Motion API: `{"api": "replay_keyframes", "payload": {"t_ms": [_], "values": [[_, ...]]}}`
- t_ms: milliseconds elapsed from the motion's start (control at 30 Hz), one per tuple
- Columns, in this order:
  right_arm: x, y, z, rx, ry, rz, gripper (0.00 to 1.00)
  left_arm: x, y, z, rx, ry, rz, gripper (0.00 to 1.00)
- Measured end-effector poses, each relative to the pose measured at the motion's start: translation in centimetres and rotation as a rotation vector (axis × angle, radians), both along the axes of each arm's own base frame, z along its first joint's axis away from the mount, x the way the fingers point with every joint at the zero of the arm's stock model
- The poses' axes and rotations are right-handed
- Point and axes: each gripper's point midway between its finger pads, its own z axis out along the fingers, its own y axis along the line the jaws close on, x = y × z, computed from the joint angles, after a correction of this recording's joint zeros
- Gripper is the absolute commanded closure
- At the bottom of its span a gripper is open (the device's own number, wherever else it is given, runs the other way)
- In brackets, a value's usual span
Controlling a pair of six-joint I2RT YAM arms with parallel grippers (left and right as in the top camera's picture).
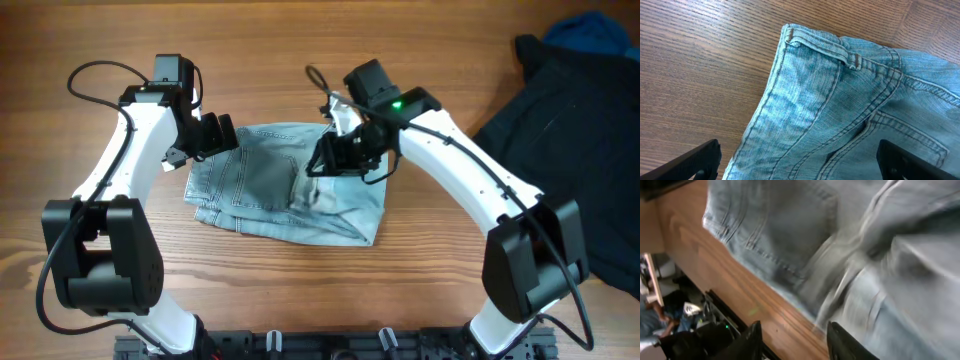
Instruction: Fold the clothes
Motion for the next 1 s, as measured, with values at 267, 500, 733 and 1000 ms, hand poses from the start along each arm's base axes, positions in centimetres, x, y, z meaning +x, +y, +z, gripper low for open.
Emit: {"api": "replay_keyframes", "payload": {"t_ms": [267,500,733,1000], "values": [[-0.7,0.8,0.1,0.001,0.001,0.020,0.64,0.0,0.0,0.0,0.000,0.000,0.000,0.00],[4.5,-2.3,2.2,-0.026,-0.110,-0.112,0.58,0.0,0.1,0.0,0.004,0.000,0.001,0.00],[6.8,-5.8,1.9,-0.137,-0.183,-0.197,0.84,0.0,0.1,0.0,0.005,0.000,0.001,0.00],[8.2,-8.1,1.0,-0.237,-0.204,-0.291,0.96,-0.1,0.1,0.0,0.008,0.004,0.002,0.00]]}}
